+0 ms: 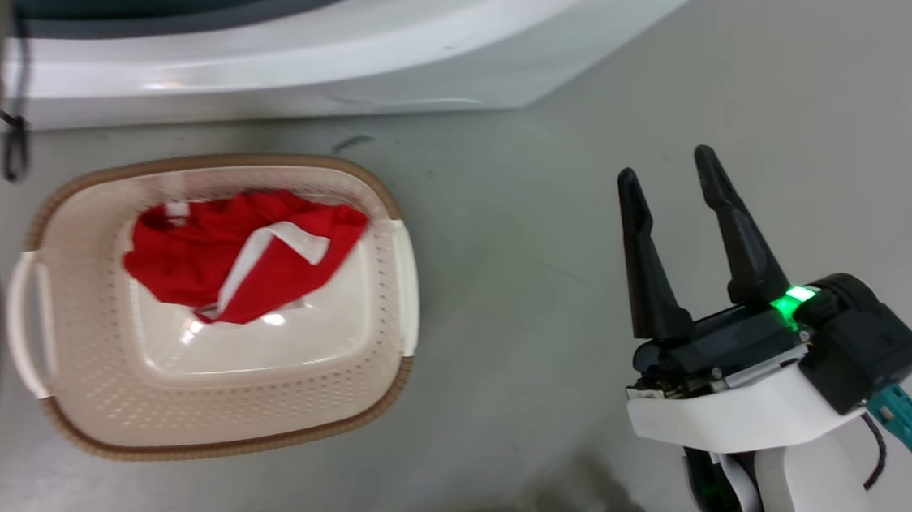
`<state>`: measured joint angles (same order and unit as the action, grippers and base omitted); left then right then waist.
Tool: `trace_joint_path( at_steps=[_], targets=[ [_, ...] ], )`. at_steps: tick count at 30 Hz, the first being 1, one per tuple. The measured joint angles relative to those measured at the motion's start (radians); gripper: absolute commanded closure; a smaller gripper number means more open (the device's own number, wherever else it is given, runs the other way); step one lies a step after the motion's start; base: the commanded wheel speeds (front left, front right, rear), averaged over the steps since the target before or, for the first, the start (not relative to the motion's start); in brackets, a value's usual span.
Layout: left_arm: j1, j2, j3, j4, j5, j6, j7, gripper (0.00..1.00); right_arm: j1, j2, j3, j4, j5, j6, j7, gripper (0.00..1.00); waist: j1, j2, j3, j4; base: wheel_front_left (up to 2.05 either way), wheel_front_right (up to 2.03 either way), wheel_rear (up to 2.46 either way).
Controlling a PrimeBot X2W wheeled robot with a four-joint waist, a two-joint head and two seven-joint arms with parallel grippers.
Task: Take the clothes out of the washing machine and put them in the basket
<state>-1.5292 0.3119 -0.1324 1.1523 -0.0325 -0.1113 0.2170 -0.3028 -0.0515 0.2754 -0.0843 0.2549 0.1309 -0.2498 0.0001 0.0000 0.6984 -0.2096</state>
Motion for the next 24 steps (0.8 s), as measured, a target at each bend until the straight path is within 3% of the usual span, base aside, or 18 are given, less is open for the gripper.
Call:
trace_joint_path(
  at_steps=[11,18,19,21,24],
  targets=[
    [-0.144,0.119,-0.029,0.064,0.012,-0.007,0.324,0.0,-0.024,0.0,0.055,0.02,0.059,0.0,-0.011,0.0,0.0,0.0,0.104,-0.113,0.0,0.0,0.0],
    [-0.177,0.148,-0.034,0.064,0.004,-0.002,0.456,0.0,-0.024,0.0,0.077,0.009,0.081,0.0,-0.012,0.0,0.0,0.0,0.146,-0.158,0.0,0.0,0.0],
    [-0.178,0.149,-0.033,0.061,0.002,0.004,0.471,0.54,-0.024,0.0,0.08,0.008,0.082,0.0,-0.012,0.0,0.0,0.0,0.149,-0.162,0.0,0.0,0.0],
    [-0.179,0.149,-0.03,0.053,-0.006,0.01,0.489,1.0,-0.024,0.0,0.084,0.008,0.087,0.0,-0.012,0.0,0.0,0.0,0.15,-0.165,0.0,0.0,0.0],
    [-0.169,0.151,-0.032,0.036,-0.007,0.022,0.507,1.0,-0.024,0.0,0.086,0.007,0.091,0.0,-0.012,0.0,0.0,0.0,0.147,-0.167,0.0,0.0,0.0]
  ],
)
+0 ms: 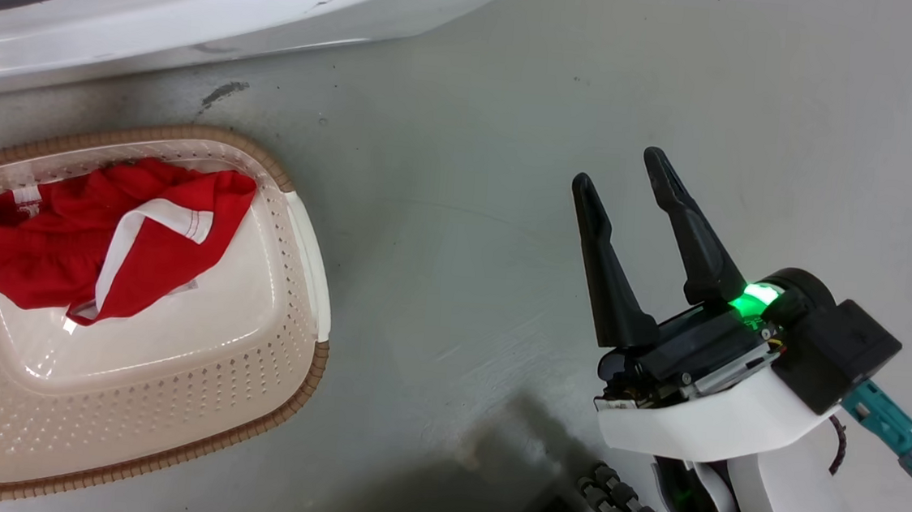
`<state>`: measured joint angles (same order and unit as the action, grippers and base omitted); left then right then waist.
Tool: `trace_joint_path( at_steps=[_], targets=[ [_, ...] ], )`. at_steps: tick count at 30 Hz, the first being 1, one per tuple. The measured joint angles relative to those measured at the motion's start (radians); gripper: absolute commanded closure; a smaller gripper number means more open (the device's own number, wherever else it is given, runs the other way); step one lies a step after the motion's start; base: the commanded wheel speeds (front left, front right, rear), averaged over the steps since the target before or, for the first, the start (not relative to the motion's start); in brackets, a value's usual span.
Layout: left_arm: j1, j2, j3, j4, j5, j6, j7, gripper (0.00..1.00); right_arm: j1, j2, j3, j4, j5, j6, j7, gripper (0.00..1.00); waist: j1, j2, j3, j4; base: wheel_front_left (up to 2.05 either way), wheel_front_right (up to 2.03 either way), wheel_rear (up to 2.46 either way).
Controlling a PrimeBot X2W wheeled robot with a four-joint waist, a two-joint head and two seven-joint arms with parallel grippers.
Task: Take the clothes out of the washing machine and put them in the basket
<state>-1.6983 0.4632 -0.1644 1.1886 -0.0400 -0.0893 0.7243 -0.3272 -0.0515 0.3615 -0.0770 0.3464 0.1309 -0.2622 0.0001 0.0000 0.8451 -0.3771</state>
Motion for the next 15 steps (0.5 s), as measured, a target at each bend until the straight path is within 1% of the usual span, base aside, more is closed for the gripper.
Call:
trace_joint_path(
  at_steps=[3,8,12,15],
  targets=[
    [0.021,0.006,0.002,-0.035,-0.006,0.023,-0.01,1.0,-0.005,0.0,-0.002,-0.001,0.006,0.0,0.0,0.0,0.0,0.0,-0.008,-0.002,0.0,0.0,0.0],
    [0.073,0.014,0.003,-0.133,-0.014,0.047,-0.111,1.0,-0.006,0.0,-0.011,0.009,0.003,0.0,0.0,0.0,0.0,0.0,-0.033,0.004,0.0,0.0,0.0],
    [0.151,0.009,0.008,-0.208,-0.027,0.068,-0.242,1.0,-0.007,0.0,-0.031,0.017,-0.011,0.0,0.0,0.0,-0.0001,0.0,-0.068,0.018,0.0,0.0,0.0],
    [0.215,-0.009,0.016,-0.248,-0.046,0.08,-0.351,1.0,-0.007,0.001,-0.05,0.027,-0.023,0.0,0.0,0.0,0.0,0.0,-0.101,0.033,0.0,0.0,0.0]
  ],
)
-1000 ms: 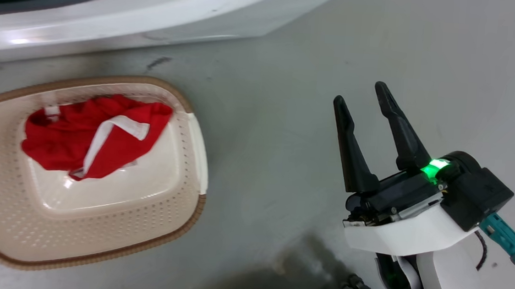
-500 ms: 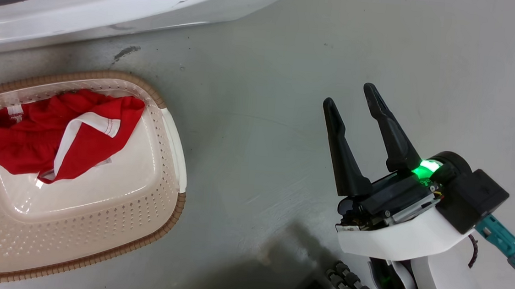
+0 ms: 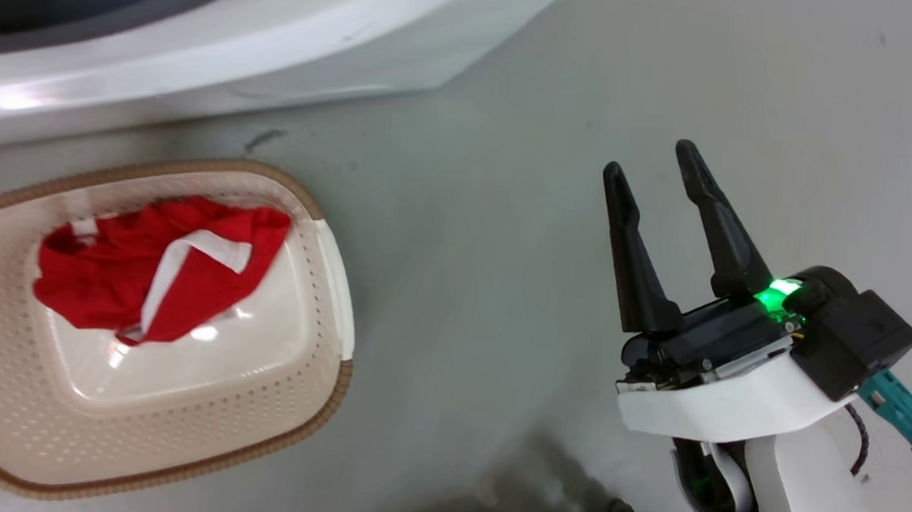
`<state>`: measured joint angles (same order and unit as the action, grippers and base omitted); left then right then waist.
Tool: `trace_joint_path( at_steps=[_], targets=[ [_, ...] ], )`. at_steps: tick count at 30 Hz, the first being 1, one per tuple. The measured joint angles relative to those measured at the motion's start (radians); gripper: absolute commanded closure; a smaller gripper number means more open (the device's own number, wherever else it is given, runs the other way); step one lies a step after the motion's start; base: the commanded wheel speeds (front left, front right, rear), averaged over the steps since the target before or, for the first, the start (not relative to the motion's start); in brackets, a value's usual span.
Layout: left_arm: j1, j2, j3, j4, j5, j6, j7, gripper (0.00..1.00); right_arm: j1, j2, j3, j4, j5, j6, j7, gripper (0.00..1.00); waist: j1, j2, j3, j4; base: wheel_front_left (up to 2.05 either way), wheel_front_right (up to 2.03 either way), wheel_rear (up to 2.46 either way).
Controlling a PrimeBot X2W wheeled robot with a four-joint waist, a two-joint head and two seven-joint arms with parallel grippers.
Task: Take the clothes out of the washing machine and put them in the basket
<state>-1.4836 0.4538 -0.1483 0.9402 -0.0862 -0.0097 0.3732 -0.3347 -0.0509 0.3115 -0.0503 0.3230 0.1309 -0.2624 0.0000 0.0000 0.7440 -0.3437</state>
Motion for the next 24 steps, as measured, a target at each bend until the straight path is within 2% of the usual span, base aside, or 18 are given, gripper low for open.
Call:
trace_joint_path(
  at_steps=[5,9,10,15,19,24],
  targets=[
    [0.132,-0.041,0.016,-0.017,-0.036,0.011,-0.178,1.0,0.014,0.001,-0.028,0.027,-0.028,0.0,0.0,0.0,0.0,0.0,-0.081,0.029,0.0,0.0,0.0],
    [0.226,-0.063,0.023,-0.011,-0.064,0.001,-0.307,1.0,0.046,0.001,-0.046,0.048,-0.053,0.0,0.0,0.0,0.0,0.0,-0.16,0.054,0.0,0.0,0.0],
    [0.268,-0.073,0.03,-0.004,-0.08,-0.002,-0.367,1.0,0.059,0.001,-0.053,0.057,-0.061,0.0,0.0,0.0,0.0,0.0,-0.2,0.067,0.0,0.0,0.0],
    [0.377,-0.101,0.05,0.021,-0.12,-0.014,-0.513,1.0,0.108,0.001,-0.07,0.078,-0.078,0.0,0.0,0.0,-0.0001,0.0,-0.302,0.096,0.0,0.0,0.0],
    [0.471,-0.13,0.06,0.025,-0.141,-0.017,-0.594,1.0,0.141,0.001,-0.078,0.083,-0.086,0.0,0.01,0.0,-0.0001,0.0,-0.383,0.119,0.0,0.0,0.0],
    [0.575,-0.164,0.082,-0.026,-0.184,-0.05,-0.629,1.0,0.184,0.001,-0.093,0.069,-0.099,0.0,0.035,0.0,-0.0001,0.0,-0.474,0.15,0.0,0.0,0.0]
  ],
)
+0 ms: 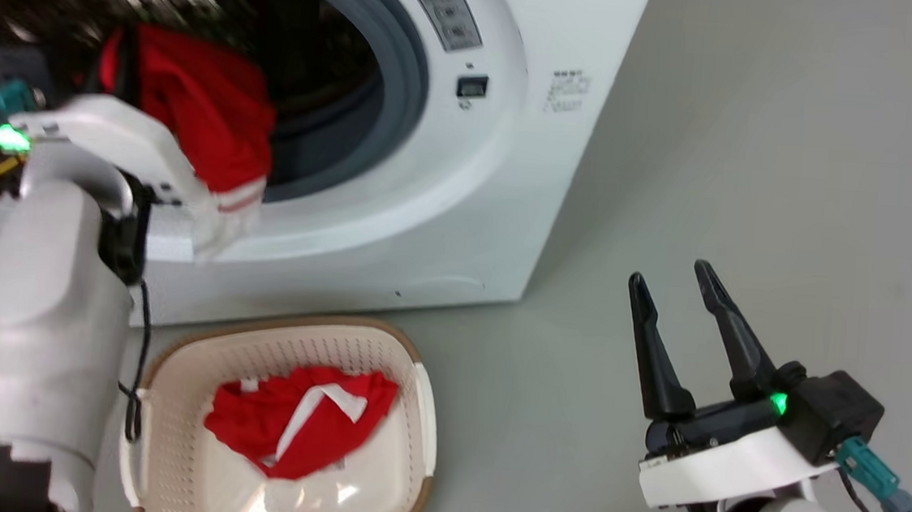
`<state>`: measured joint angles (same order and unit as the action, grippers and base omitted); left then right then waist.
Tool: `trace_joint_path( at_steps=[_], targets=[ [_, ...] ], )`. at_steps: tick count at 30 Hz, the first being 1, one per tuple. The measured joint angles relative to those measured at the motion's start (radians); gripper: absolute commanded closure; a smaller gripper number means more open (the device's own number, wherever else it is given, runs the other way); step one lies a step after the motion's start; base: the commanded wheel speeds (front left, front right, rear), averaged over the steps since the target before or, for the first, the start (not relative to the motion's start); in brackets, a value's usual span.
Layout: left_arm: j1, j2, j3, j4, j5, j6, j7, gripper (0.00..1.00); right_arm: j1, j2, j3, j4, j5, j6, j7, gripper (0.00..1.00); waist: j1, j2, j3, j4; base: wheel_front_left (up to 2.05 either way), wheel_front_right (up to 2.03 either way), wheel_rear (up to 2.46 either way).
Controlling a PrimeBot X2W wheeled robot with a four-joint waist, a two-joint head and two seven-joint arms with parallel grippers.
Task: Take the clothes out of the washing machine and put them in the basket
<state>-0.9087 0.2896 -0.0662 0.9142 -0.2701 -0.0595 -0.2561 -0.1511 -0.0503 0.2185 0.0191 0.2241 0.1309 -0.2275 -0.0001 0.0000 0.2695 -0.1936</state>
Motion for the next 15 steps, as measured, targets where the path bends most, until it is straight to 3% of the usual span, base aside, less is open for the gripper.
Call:
trace_joint_path(
  at_steps=[8,15],
  targets=[
    [0.187,-0.042,-0.001,-0.239,-0.016,-0.037,-0.004,1.0,0.064,0.0,-0.016,-0.03,-0.013,0.0,0.035,0.0,-0.0001,0.0,-0.115,0.063,0.0,0.0,0.0],
    [0.396,-0.077,0.001,-0.507,-0.026,-0.022,-0.005,1.0,0.102,0.0,-0.031,-0.056,-0.014,0.0,0.061,0.0,-0.0003,0.0,-0.186,0.114,0.0,0.0,0.0]
  ],
)
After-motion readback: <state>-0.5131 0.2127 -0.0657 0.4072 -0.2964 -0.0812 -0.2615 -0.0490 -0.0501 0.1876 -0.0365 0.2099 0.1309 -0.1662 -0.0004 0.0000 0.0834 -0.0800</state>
